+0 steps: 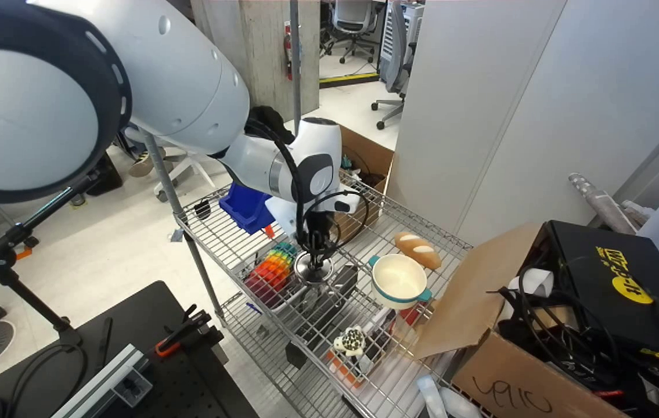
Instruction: Remove the lid from the pot
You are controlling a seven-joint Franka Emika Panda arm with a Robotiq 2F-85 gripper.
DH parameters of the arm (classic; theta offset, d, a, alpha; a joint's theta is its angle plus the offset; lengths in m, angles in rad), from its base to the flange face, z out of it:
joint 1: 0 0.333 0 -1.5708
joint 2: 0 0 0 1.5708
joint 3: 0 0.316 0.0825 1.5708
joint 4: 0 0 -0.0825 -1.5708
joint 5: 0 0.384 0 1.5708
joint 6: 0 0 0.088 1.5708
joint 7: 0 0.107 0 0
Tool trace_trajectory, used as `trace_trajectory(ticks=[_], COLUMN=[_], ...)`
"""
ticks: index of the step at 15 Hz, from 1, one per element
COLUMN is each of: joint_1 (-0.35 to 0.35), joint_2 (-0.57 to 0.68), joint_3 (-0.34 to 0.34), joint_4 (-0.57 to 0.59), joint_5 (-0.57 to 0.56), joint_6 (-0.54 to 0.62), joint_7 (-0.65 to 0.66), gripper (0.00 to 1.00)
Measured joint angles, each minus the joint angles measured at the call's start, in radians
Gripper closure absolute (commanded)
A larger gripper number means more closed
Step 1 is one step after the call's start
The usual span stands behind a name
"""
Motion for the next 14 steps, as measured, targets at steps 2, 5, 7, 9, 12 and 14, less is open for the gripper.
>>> trace_trajectory(ticks=[2,5,7,9,12,14], joint_1=[0.0,0.001,0.005,0.015,0.04,0.058], joint_2=[-0.003,-0.034,-0.076,-0.13,-0.193,-0.217], joint_3=[-0.001,-0.001,0.0,0.003,0.01,0.017], joint_4=[0.014,0.012,-0.021,-0.087,-0.196,-0.262], joint_5=[0.009,0.009,0.005,0.003,0.003,0.003], joint_6=[-0.014,-0.015,-0.012,-0.003,0.009,0.031], joint_7=[0.001,-0.001,-0.009,-0.018,-0.006,0.015], gripper=[0.95,0.95,0.95,0.95,0.95,0.95])
